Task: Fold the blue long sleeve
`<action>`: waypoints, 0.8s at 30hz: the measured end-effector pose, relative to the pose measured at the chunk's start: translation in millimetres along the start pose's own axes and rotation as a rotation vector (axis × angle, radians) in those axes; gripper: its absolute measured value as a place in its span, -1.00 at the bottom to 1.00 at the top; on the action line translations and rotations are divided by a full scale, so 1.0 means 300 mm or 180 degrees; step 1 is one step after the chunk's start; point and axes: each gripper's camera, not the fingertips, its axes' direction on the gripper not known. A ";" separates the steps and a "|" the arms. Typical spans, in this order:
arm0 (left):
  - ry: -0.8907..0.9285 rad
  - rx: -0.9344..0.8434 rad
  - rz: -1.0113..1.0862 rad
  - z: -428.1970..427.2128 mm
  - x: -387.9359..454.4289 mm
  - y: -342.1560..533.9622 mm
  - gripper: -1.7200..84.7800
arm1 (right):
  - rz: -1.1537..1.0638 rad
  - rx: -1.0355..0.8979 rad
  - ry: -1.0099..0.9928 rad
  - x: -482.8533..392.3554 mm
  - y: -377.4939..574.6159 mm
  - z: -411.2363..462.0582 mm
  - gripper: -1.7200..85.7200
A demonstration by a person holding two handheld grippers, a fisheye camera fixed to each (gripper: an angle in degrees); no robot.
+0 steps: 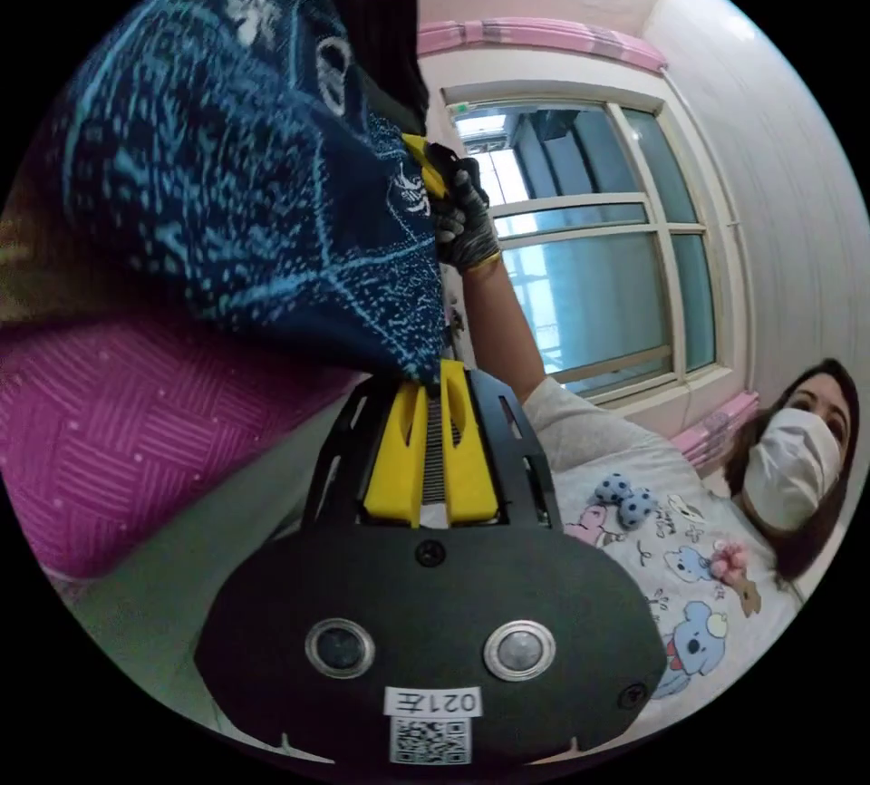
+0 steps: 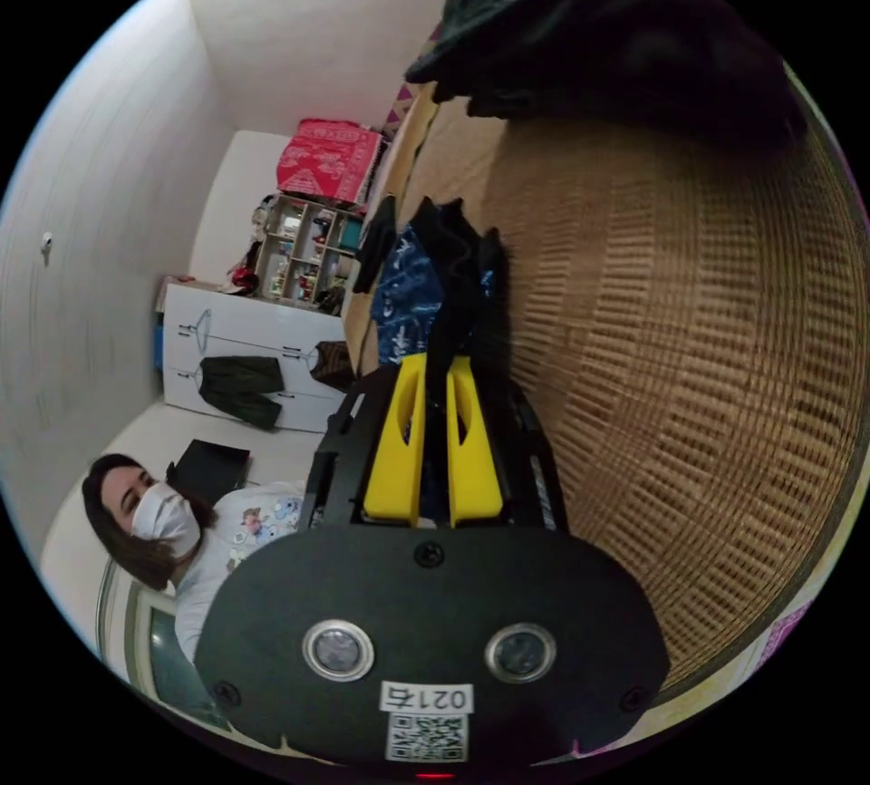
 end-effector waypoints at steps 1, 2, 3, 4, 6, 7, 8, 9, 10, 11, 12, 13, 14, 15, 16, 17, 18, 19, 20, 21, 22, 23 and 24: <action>0.0099 0.0098 0.0128 -0.060 0.044 -0.019 -0.98 | -0.0068 0.0008 -0.0057 -0.047 -0.023 -0.006 -0.90; 0.0135 0.0158 0.0198 -0.095 0.068 -0.031 -0.98 | -0.0151 -0.0006 -0.0067 -0.103 -0.056 -0.002 -0.90; 0.0151 0.0285 0.0341 -0.171 0.120 -0.058 -0.98 | -0.0191 -0.0020 -0.0062 -0.132 -0.078 0.004 -0.90; 0.0128 0.0413 0.0455 -0.253 0.167 -0.087 -0.98 | -0.0251 -0.0045 -0.0049 -0.187 -0.127 0.025 -0.89; 0.0021 0.0654 0.0594 -0.394 0.229 -0.128 -0.98 | -0.0323 -0.0088 -0.0065 -0.265 -0.222 0.081 -0.88; -0.0106 0.0818 0.0633 -0.492 0.258 -0.154 -0.98 | -0.0343 -0.0121 -0.0085 -0.307 -0.296 0.137 -0.87; -0.0190 0.0906 0.0632 -0.542 0.267 -0.167 -0.98 | -0.0358 -0.0176 -0.0088 -0.341 -0.376 0.207 -0.86; -0.0358 0.1098 0.0568 -0.638 0.272 -0.188 -0.98 | -0.0370 -0.0212 -0.0076 -0.357 -0.417 0.246 -0.86; -0.0438 0.1309 0.0469 -0.734 0.263 -0.209 -0.98 | -0.0378 -0.0265 -0.0041 -0.381 -0.498 0.326 -0.85; -0.0459 0.1403 0.0436 -0.778 0.256 -0.221 -0.97 | -0.0373 -0.0294 0.0004 -0.397 -0.577 0.408 -0.84; -0.0528 0.1574 0.0334 -0.861 0.233 -0.246 -0.97 | -0.0373 -0.0303 0.0032 -0.403 -0.616 0.449 -0.83; -0.0598 0.1780 0.0198 -0.936 0.199 -0.267 -0.96 | -0.0350 -0.0320 0.0113 -0.405 -0.687 0.531 -0.81; -0.0652 0.1880 0.0148 -0.967 0.181 -0.275 -0.96 | -0.0316 -0.0334 0.0232 -0.396 -0.746 0.612 -0.78; -0.0809 0.2042 -0.0047 -1.025 0.130 -0.293 -0.94 | -0.0310 -0.0359 0.0313 -0.390 -0.771 0.650 -0.77; -0.0849 0.2152 -0.0237 -1.074 0.069 -0.302 -0.92 | -0.0293 -0.0360 0.0517 -0.377 -0.807 0.708 -0.74; -0.0840 0.2223 -0.0282 -1.096 0.042 -0.300 -0.91 | -0.0298 -0.0307 0.0726 -0.370 -0.824 0.743 -0.74; -0.0890 0.2373 -0.0392 -1.139 0.006 -0.282 -0.92 | -0.0330 -0.0291 0.0797 -0.372 -0.826 0.753 -0.73; -0.1015 0.2506 -0.0332 -1.171 0.012 -0.257 -0.92 | -0.0476 -0.0277 0.0861 -0.391 -0.819 0.766 -0.74; -0.1129 0.2521 -0.0238 -1.180 0.029 -0.250 -0.92 | -0.0695 -0.0339 0.0879 -0.423 -0.798 0.778 -0.75; -0.1489 0.2441 -0.0101 -1.180 0.078 -0.250 -0.90 | -0.0836 -0.0410 0.0869 -0.444 -0.782 0.786 -0.75; -0.1856 0.2302 0.0081 -1.157 0.133 -0.266 -0.88 | -0.1169 -0.0571 0.0852 -0.494 -0.738 0.807 -0.77; -0.2015 0.2213 0.0174 -1.138 0.159 -0.280 -0.87 | -0.1473 -0.0687 0.0934 -0.547 -0.678 0.832 -0.78; -0.2305 0.2009 0.0309 -1.093 0.199 -0.317 -0.85 | -0.1626 -0.0749 0.0982 -0.574 -0.644 0.849 -0.79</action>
